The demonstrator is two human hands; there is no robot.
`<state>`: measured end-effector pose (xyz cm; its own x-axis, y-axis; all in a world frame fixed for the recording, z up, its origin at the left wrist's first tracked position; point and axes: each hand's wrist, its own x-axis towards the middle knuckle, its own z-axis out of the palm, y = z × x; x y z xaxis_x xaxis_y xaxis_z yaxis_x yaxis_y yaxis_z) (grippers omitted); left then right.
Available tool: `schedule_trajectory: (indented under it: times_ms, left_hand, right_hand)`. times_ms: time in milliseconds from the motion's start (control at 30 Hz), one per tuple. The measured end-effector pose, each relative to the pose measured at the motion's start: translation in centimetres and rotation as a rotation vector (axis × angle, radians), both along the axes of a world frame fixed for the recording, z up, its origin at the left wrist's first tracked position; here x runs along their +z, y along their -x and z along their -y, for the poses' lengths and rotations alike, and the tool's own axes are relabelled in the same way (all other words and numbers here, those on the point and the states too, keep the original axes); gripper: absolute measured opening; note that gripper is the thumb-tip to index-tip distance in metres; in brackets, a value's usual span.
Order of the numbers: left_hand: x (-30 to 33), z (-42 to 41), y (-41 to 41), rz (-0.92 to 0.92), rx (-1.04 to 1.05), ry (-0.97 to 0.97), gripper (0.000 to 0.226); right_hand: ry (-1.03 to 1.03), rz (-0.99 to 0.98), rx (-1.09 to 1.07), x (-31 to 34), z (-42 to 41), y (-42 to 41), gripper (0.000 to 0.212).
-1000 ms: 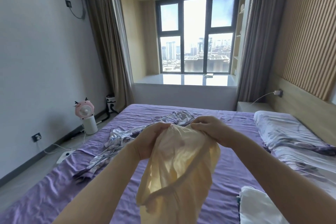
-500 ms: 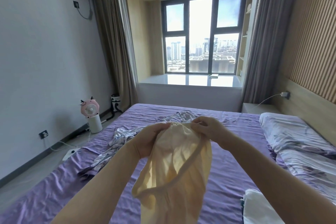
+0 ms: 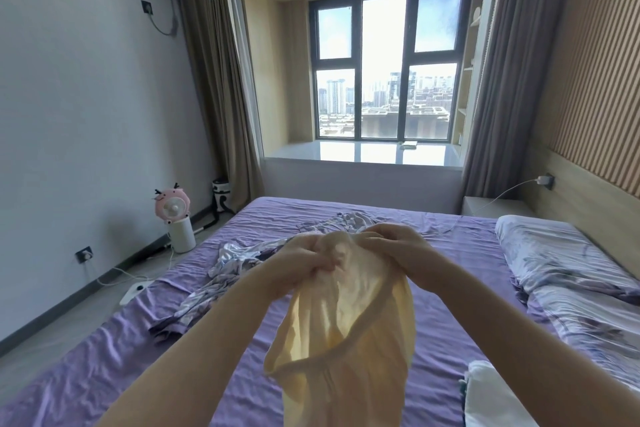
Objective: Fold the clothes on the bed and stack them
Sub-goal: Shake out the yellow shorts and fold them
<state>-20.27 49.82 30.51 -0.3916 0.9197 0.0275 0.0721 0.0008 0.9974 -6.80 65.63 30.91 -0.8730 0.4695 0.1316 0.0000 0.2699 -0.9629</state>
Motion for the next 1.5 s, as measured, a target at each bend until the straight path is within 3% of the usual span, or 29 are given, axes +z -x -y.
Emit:
schedule_trajectory:
  times_ms: [100,200,367,467,600,700,767,833,900,967,1133,1233,1333,1400,1467,1500]
  left_hand:
    - [-0.4,-0.5,-0.1,-0.213,0.265,-0.021,0.020]
    - [-0.5,-0.5,0.3,-0.145,0.359,-0.047,0.021]
    - [-0.2,0.2,1.4,0.222,0.117,-0.203,0.045]
    - [-0.3,0.6,2.3,0.207,0.002,-0.224,0.068]
    - [-0.3,0.7,2.8,0.175,-0.039,-0.228,0.078]
    - [-0.3,0.8,3.0,0.193,-0.023,-0.226,0.066]
    - [0.0,1.0,2.8,0.192,0.013,-0.183,0.044]
    - [0.1,1.0,2.5,0.076,0.073,-0.067,0.023]
    - [0.0,0.8,2.3,-0.005,0.133,0.019,0.021]
    - [-0.1,0.6,2.0,0.054,0.152,0.025,0.022]
    - [-0.1,0.2,1.2,0.183,0.068,-0.008,0.031]
    - [0.2,-0.3,1.1,0.282,0.107,-0.051,0.038]
    - [0.6,-0.2,1.2,0.422,0.100,-0.100,0.037]
    - [0.5,0.0,1.4,0.458,0.105,-0.146,0.025]
    - [0.3,0.4,1.9,0.328,0.189,-0.126,0.011]
    - [0.2,0.5,2.3,0.169,0.264,-0.057,0.006]
  right_hand:
    - [0.023,-0.053,0.169,0.5,1.3,-0.4,0.012]
    - [-0.205,-0.020,0.282,0.7,3.0,-0.7,0.027]
    - [-0.597,-0.055,0.296,-1.0,4.7,-1.1,0.047]
    - [-0.673,-0.075,0.272,-1.7,5.2,-1.2,0.053]
    - [-0.683,-0.126,0.275,-1.6,5.2,-1.3,0.052]
    - [-0.640,-0.142,0.224,-1.5,4.6,-1.5,0.042]
    - [-0.530,-0.147,0.120,-1.3,3.9,-1.3,0.029]
    - [-0.384,-0.168,0.022,-1.2,3.0,-1.0,0.024]
    - [-0.261,-0.189,-0.080,-1.4,2.1,-0.7,0.020]
    - [-0.192,-0.180,-0.162,-1.8,1.6,-0.5,0.023]
    - [-0.246,-0.164,-0.125,-2.6,1.9,-0.2,0.038]
    - [-0.403,-0.147,-0.077,-3.2,3.0,0.1,0.012]
    - [-0.564,-0.071,0.055,-4.3,4.3,-0.1,0.037]
    - [-0.667,0.003,0.075,-5.4,4.8,-0.1,0.031]
    - [-0.661,-0.002,-0.024,-5.8,4.8,-0.1,0.019]
    - [-0.609,-0.027,-0.066,-5.6,4.7,-0.1,0.016]
